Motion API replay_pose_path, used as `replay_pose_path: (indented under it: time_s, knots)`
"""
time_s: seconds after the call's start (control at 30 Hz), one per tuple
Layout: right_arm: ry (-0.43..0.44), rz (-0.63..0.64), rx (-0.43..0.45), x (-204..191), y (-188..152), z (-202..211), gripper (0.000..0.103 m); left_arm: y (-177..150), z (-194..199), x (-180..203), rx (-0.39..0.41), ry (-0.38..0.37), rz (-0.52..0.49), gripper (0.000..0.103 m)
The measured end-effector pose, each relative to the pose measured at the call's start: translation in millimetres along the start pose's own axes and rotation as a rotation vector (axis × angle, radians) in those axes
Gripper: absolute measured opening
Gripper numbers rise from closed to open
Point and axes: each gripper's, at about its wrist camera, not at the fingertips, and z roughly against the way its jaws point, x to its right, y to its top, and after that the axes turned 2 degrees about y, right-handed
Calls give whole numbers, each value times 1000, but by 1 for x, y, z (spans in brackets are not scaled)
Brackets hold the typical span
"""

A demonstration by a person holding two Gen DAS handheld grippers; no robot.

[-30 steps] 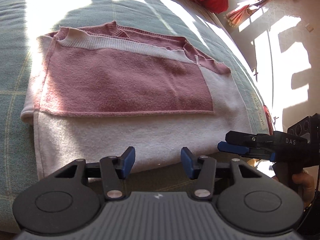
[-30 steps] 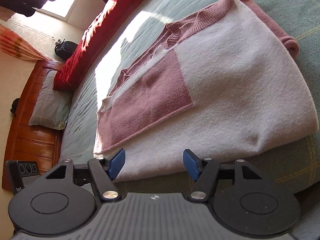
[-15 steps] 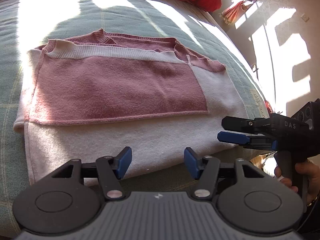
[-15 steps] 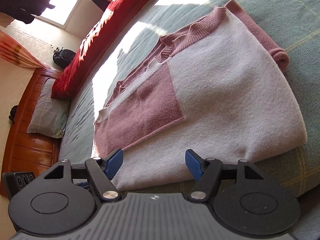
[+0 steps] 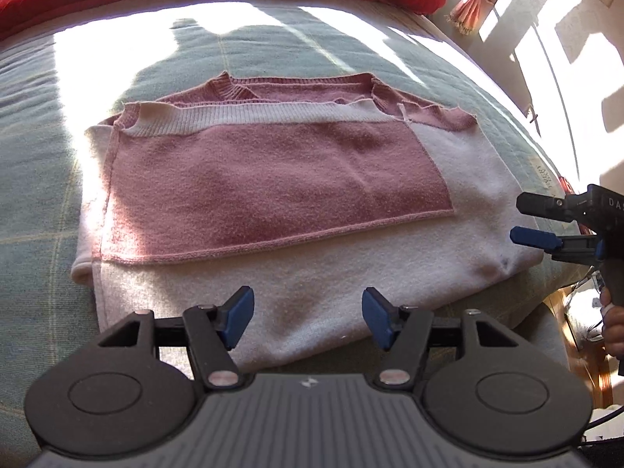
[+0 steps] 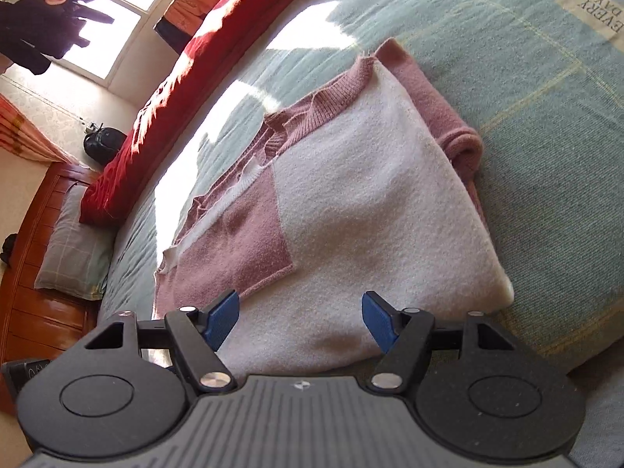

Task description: Fold clothes

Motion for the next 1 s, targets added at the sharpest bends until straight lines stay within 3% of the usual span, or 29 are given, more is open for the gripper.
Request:
replay_pose_path:
  time_s: [0.2, 0.33, 0.53, 0.73, 1.0]
  knots:
    - [-49, 85, 107, -1, 35, -9, 74, 29, -5, -9, 87, 80, -31, 63]
    - [-156, 100, 127, 14, 41, -19, 74, 38, -16, -24, 91, 123, -36, 64]
    - [-137, 113, 140, 26, 36, -21, 73, 37, -38, -61, 41, 183, 62, 64]
    - [-170, 115, 130, 16, 43, -25, 74, 42, -36, -74, 64, 164, 132, 65]
    - [-205, 218, 131, -10, 58, -37, 78, 72, -39, -61, 121, 152, 91, 69]
